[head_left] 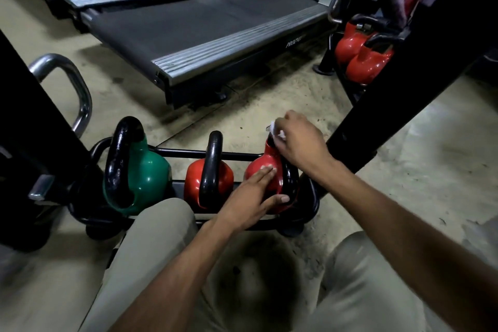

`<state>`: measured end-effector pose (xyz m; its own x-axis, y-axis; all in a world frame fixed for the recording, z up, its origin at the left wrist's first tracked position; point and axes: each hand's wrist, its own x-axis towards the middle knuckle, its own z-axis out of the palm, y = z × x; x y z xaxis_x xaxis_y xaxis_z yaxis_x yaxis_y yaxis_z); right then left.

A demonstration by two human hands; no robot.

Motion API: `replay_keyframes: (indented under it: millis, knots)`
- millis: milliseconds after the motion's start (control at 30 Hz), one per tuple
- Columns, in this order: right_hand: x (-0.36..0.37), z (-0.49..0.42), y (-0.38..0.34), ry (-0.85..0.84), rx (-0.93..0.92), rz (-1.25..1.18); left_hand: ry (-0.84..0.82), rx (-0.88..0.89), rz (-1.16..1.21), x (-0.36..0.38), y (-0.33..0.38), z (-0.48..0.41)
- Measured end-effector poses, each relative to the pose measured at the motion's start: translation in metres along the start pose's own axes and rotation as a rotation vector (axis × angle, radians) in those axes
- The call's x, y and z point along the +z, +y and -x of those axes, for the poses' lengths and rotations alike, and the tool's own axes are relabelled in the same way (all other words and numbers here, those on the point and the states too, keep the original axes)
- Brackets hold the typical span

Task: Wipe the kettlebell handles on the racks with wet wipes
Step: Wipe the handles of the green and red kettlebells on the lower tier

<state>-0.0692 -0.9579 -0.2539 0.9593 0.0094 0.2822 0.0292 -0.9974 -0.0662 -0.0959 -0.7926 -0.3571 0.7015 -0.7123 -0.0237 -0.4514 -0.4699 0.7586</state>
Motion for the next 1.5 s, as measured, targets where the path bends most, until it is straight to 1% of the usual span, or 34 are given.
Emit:
replay_keyframes:
  millis: [67,100,200,233,267,333,367,400,500,567,633,700,767,800,900,967,1000,1067,1100,1167,1267,1333,1433,1500]
  knots:
    - [0.007,0.024,0.005,0.164,0.257,-0.352,0.003,-0.006,-0.004,-0.001,-0.002,0.001]
    - [0.011,0.037,0.004,0.206,0.387,-0.536,0.005,-0.004,-0.008,-0.002,-0.003,0.001]
    - [0.024,0.068,0.001,0.222,0.776,-1.132,0.009,0.015,-0.021,-0.002,-0.002,0.001]
    - [0.026,0.07,0.0,0.176,0.897,-1.343,0.009,0.023,-0.023,-0.001,-0.001,0.001]
    - [0.027,0.067,0.0,0.095,1.003,-1.549,0.01,0.032,-0.02,-0.001,0.0,0.001]
    - [0.026,0.05,0.002,-0.079,1.143,-1.897,0.012,0.048,-0.005,0.0,-0.002,0.0]
    - [0.025,0.038,0.003,-0.131,1.18,-2.002,0.014,0.043,0.002,0.001,-0.002,0.001]
    - [0.025,0.026,0.005,-0.142,1.207,-2.052,0.016,0.031,0.003,0.001,-0.003,0.001]
    - [0.023,0.009,0.003,-0.078,1.25,-1.975,0.018,0.004,-0.007,0.003,0.0,0.004]
    - [0.025,0.015,0.003,0.033,1.172,-1.832,0.015,0.003,-0.009,0.002,0.001,0.004]
    - [0.026,0.019,0.005,0.136,1.004,-1.517,0.016,0.0,-0.018,-0.001,0.002,0.003]
    - [0.023,0.011,0.008,0.121,0.77,-1.115,0.014,-0.006,-0.024,-0.003,0.002,0.003]
    - [0.017,-0.012,0.013,0.022,0.555,-0.771,0.015,-0.006,-0.019,-0.004,0.001,0.003]
    - [0.014,-0.026,0.014,-0.075,0.432,-0.594,0.016,-0.006,-0.014,-0.004,0.001,0.004]
    - [0.011,-0.065,0.002,-0.456,0.048,-0.04,0.031,-0.002,0.009,-0.004,0.001,0.003]
    - [0.013,-0.074,-0.018,-0.649,-0.118,0.269,0.035,-0.003,0.01,-0.003,0.001,0.003]
    - [0.016,-0.075,-0.025,-0.704,-0.19,0.386,0.033,-0.007,0.009,-0.002,0.001,0.002]
    - [0.021,-0.075,-0.033,-0.724,-0.301,0.536,0.026,-0.009,0.012,-0.002,0.0,0.002]
    - [0.02,-0.075,-0.033,-0.716,-0.313,0.551,0.023,-0.005,0.011,-0.002,0.0,0.002]
    - [0.019,-0.082,-0.027,-0.698,-0.238,0.466,0.016,0.0,0.006,-0.003,0.0,0.002]
    - [0.02,-0.097,-0.006,-0.693,0.036,0.196,0.012,0.0,0.013,-0.003,-0.001,0.002]
    - [0.023,-0.097,0.013,-0.648,0.303,-0.087,0.009,-0.01,0.015,-0.002,-0.003,0.002]
    - [0.032,-0.071,0.042,-0.56,0.692,-0.669,0.004,-0.01,0.006,-0.003,-0.004,0.001]
    - [0.04,-0.045,0.05,-0.512,0.849,-1.047,-0.004,0.0,-0.028,-0.005,-0.004,0.0]
